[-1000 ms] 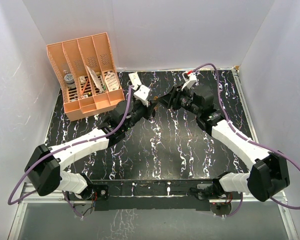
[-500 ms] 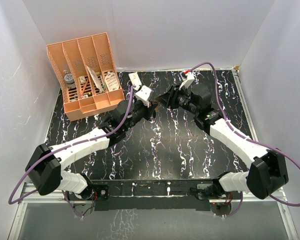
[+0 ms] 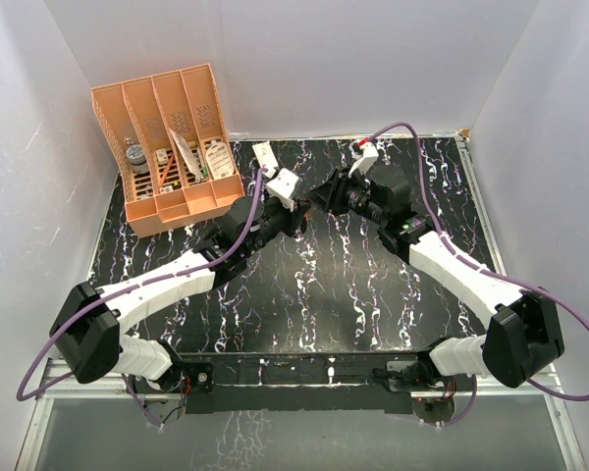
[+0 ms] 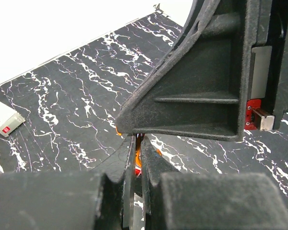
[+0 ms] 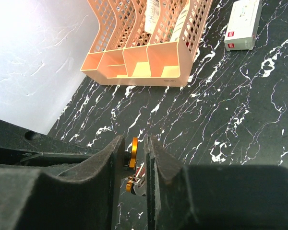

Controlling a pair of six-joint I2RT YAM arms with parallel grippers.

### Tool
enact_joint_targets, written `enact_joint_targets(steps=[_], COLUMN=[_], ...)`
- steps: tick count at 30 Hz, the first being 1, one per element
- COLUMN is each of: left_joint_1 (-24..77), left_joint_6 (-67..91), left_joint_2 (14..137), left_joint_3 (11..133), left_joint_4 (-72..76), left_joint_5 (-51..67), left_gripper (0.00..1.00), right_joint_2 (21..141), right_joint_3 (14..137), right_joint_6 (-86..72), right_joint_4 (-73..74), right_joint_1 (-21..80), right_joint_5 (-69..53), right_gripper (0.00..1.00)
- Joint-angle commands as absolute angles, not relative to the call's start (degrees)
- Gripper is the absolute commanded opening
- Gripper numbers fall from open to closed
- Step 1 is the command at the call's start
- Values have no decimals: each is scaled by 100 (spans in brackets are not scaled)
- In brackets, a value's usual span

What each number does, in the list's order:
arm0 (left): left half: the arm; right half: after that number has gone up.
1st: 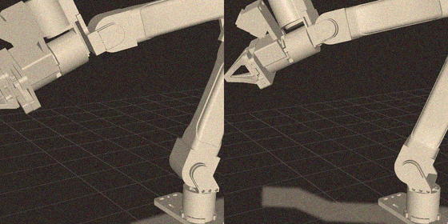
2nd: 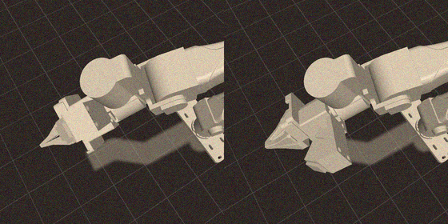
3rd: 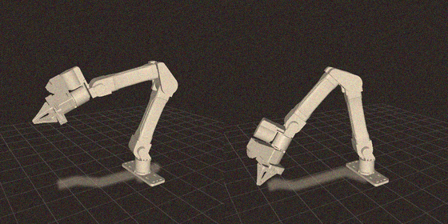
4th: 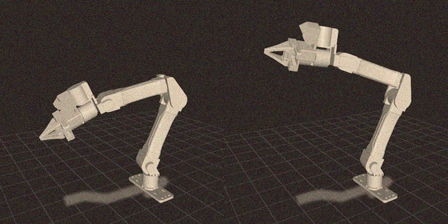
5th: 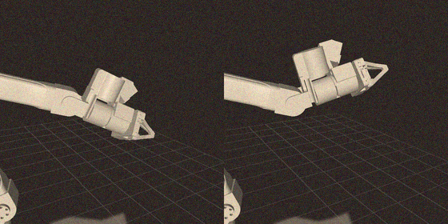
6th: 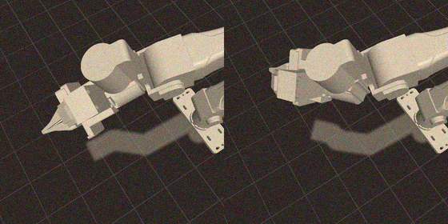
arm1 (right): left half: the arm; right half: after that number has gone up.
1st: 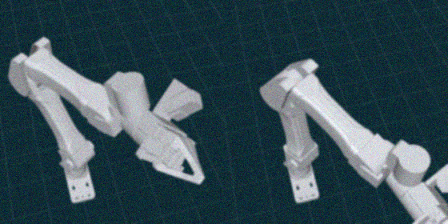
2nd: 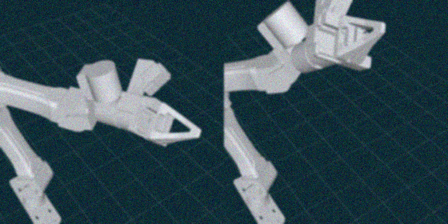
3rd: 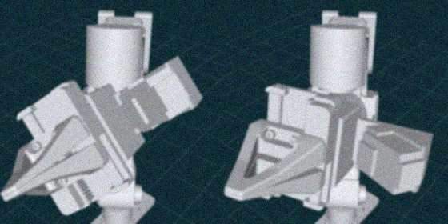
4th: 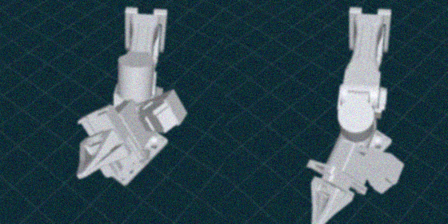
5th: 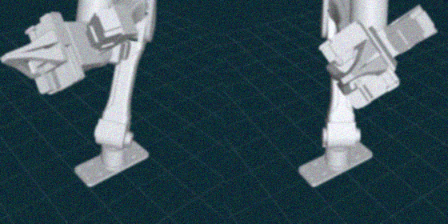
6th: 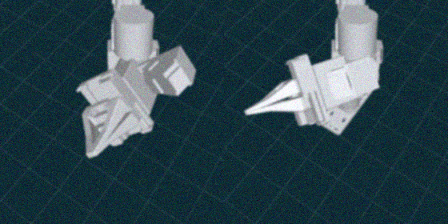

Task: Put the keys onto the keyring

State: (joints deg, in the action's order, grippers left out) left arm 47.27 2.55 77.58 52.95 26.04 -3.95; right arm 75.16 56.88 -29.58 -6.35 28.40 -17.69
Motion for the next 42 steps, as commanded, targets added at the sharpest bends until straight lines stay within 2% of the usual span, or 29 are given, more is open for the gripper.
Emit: enact_joint_targets(steps=[1,14,20,22,27,30,33,37,42], left_joint_1=[4754,4750,4753,4750,4754,4751,4748,4752,4739], left_joint_6=[212,202,209,213,224,234,225,207,572], left_joint_2=[7743,7752,7761,7762,7699,7632,7545,7238,6342], left_joint_3=[5577,5589,5641,5651,5630,5599,5571,5462,4715], left_joint_4=[2686,2677,2591,2573,2575,2579,2544,2516,3092], left_joint_5=[-316,-325,-407,-442,-543,-633,-743,-1091,-2652], left_gripper=[0,0,1,9,44,60,70,75,79], right_joint_2=[7471,7449,7402,7392,7359,7357,7357,7331,7284], right_joint_3=[6017,6005,5955,5950,5925,5913,5900,5868,5749], right_joint_6=[-2840,-2813,-2812,-2812,-2815,-2805,-2795,-2788,-2882], right_joint_4=[-808,-782,-800,-795,-782,-745,-725,-690,-614], right_joint_1=[2865,2866,2866,2870,2866,2870,2865,2865,2857], right_joint_5=[-1653,-1538,-1438,-1412,-1288,-1188,-1077,-905,-495], right_gripper=[19,0,0,0,0,0,0,0,0])
